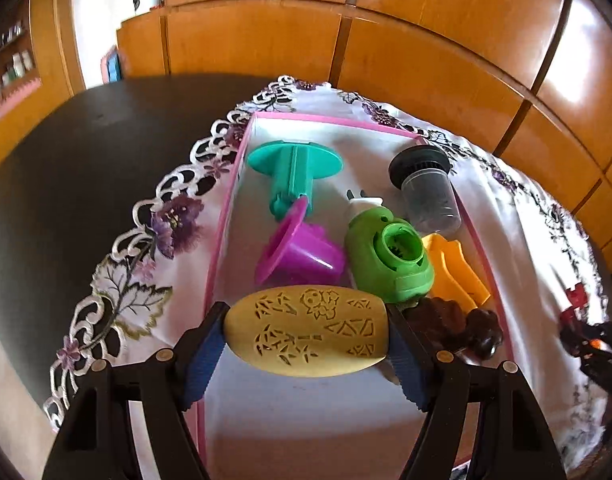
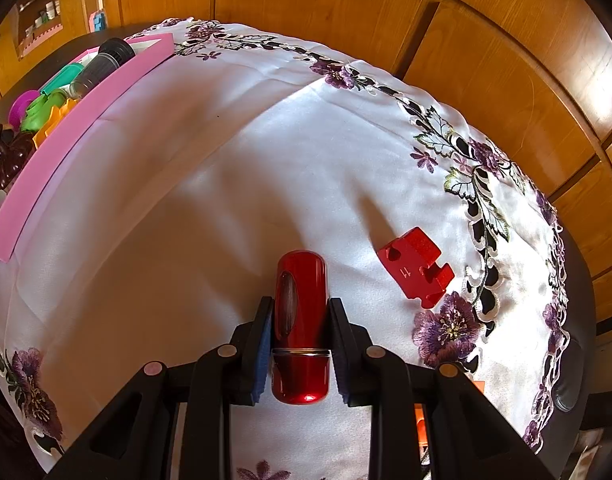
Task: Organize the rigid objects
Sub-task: 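Carry the yellow oval into the tray and open the left tool while the right tool holds the cylinder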
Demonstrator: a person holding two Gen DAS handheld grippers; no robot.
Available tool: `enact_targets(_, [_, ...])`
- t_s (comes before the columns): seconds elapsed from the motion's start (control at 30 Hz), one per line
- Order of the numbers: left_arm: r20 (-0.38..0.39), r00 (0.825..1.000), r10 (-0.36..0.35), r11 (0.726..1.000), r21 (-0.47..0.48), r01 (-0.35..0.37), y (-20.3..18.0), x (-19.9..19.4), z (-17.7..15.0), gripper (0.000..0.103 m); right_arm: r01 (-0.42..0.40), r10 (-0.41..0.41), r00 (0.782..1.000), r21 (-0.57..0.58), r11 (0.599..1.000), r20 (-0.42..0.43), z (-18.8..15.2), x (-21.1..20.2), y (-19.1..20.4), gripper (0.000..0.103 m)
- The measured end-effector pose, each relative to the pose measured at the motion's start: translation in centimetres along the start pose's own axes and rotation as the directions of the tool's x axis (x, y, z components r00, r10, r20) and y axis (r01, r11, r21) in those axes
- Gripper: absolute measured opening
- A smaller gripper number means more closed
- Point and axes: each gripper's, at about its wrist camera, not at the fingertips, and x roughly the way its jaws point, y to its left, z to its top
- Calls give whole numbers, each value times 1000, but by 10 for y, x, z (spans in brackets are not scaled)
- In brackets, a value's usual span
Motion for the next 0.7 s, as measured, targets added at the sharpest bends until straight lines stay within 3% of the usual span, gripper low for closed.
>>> enact_targets(0.3, [73, 996, 49, 998, 46, -52, -5, -15, 2, 77, 7, -7, 1000, -5, 1000, 1, 0, 0, 1, 26])
enact_targets(0.7, [134, 990, 40, 996, 78, -51, -30, -48, -15, 77, 23, -23, 1000, -17, 1000, 3, 0, 0, 4, 26])
